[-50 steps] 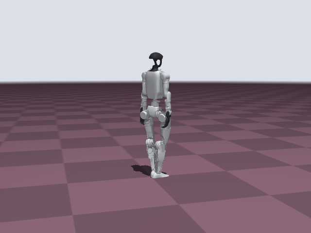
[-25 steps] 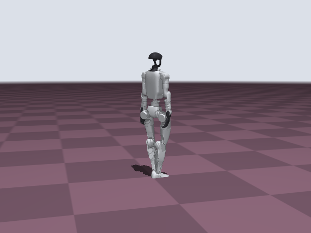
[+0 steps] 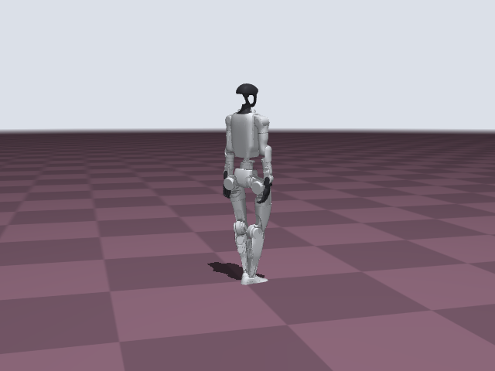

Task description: In place motions

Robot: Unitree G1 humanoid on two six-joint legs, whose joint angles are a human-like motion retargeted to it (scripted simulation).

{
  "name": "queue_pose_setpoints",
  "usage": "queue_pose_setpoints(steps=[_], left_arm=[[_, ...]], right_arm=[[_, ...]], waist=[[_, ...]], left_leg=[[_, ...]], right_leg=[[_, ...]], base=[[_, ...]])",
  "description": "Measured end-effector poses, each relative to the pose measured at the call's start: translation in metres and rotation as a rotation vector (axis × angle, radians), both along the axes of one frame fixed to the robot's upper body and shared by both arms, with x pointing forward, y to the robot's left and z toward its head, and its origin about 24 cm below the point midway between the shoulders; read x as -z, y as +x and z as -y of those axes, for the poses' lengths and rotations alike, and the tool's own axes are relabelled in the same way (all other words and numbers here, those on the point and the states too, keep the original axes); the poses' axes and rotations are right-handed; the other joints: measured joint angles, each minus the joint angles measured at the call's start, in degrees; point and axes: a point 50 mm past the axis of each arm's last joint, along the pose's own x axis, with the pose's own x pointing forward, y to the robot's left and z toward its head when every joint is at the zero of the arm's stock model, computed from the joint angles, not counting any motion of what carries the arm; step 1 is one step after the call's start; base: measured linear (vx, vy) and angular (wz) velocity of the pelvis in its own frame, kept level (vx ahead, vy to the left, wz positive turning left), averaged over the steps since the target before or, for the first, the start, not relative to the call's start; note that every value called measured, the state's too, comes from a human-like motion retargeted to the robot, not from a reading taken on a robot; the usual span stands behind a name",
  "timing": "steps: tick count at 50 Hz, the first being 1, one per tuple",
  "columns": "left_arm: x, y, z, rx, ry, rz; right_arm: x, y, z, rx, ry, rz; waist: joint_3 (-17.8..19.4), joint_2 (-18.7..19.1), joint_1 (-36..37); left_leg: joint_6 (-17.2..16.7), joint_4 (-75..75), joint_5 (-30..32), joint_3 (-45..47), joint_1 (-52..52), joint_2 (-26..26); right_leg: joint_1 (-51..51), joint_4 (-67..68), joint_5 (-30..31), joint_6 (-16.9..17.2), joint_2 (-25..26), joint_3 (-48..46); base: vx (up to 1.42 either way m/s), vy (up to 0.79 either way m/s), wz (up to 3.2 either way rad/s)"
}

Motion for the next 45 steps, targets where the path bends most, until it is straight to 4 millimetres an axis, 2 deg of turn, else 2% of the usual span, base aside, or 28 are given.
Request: queue_pose_setpoints(steps=[10,18,25,28,30,35,37,40,45], left_arm=[[-0.001,-0.012,0.0,-0.001,0.0,-0.043],[0.0,0.0,-0.001,0.019,-0.007,-0.002],[0.001,0.019,-0.007,0.054,0.008,0.059],[0.001,0.03,-0.009,0.072,0.019,0.097],[0.001,0.037,-0.01,0.086,0.025,0.119],[0.001,0.046,-0.008,0.087,0.025,0.14],[0.001,0.049,-0.005,0.079,0.012,0.146],[0.0,0.053,0.0,0.055,-0.03,0.156],[0.0,0.051,-0.003,0.014,-0.021,0.137]], right_arm=[[0.0,0.006,-0.003,-0.079,0.021,0.008],[0.0,0.003,-0.001,-0.065,0.013,-0.004],[0.0,-0.005,0.0,0.03,0.006,-0.022],[0.0,-0.009,0.002,0.069,-0.003,-0.023],[-0.001,-0.014,0.005,0.09,-0.007,-0.03],[-0.002,-0.029,0.014,0.102,-0.016,-0.079],[-0.003,-0.033,0.018,0.109,-0.036,-0.097],[-0.004,-0.039,0.026,0.082,-0.076,-0.122],[-0.006,-0.038,0.043,-0.073,-0.122,-0.116]], waist=[[0.11,0.8,-5.88],[0.31,0.93,-3.0],[0.91,0.92,1.99],[1.53,0.66,6.45],[2.04,0.25,7.67],[2.9,-0.28,18.49],[3.25,-0.57,19.28],[4.89,-1.23,10.58],[6.53,-1.03,13.59]], left_leg=[[-0.2,-0.19,-0.4,-4.03,2.13,-0.44],[-0.85,-0.49,-0.94,-0.36,2.28,0.77],[-1.89,0.36,-0.63,2.15,1.27,2.42],[-2.34,1.58,-0.14,3.26,-0.07,3.4],[-2.54,2.86,1.0,1.61,-1.49,3.34],[-5.47,5.62,3.69,3.56,-5.47,6.27],[-6.98,6.11,4.36,0.43,-7.19,5.4],[-8.52,5.26,4.9,-10.42,-8.12,-0.62],[-15.6,2.36,1.65,6.59,-7.23,4.33]], right_leg=[[1.63,-2.09,2.32,-0.6,-0.73,-6.69],[2.07,-2.27,1.5,-1.72,1.23,-3.31],[2.23,-1.05,0.42,-0.89,0.12,-3.16],[2.59,0.49,-0.96,-0.05,-1.5,-3.24],[3.67,0.53,-2.07,-0.39,-1.9,-5.22],[4.52,4.54,-6.44,2.37,-5.18,-3.67],[4.51,5.17,-7.11,2.37,-6.11,-7.63],[7.8,0.54,-5.57,0.17,-5.17,-24.61],[10.51,-0.72,-6.56,1.96,-4.74,-34.51]], base=[[0.09,-0.01,0.33],[0.03,0.0,-0.38],[-0.03,0.01,-0.19],[-0.12,0.02,0.11],[-0.17,0.01,1.05],[-0.24,-0.02,0.73],[-0.32,-0.06,2.85],[-0.33,-0.03,5.13],[-0.37,-0.01,2.85]])
